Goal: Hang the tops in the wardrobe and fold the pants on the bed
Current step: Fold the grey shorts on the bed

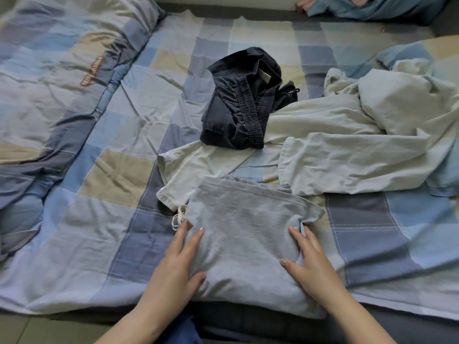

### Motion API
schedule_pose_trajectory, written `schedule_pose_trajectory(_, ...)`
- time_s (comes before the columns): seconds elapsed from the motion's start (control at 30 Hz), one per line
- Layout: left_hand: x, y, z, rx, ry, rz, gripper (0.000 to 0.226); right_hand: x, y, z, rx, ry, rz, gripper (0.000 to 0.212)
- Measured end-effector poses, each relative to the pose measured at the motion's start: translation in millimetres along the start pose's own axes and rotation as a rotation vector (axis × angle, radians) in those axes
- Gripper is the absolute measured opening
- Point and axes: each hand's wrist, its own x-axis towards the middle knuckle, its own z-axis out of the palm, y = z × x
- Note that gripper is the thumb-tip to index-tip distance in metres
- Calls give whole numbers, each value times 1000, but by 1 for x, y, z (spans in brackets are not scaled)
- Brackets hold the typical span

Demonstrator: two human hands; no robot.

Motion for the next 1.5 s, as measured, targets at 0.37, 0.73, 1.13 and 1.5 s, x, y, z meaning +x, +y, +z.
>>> schedule_pose_trajectory(0.37, 51, -5, 12, -68, -169, -117, 104, -23, -3, 39, -111, 190, -50, 85)
schedule_pose_trajectory(0.73, 67, -35, 67, -140, 71, 209, 63, -9, 19, 68, -199, 489, -197, 56)
schedule_pose_trajectory(1.13, 20, 47, -39, -52, -311, -7, 54, -127, -92, 26, -159, 382, -14, 33)
schedule_pose_trajectory(1.5, -211, 216, -242, -347, -426, 167, 63, -461, -280, -82, -134, 530, 185, 42)
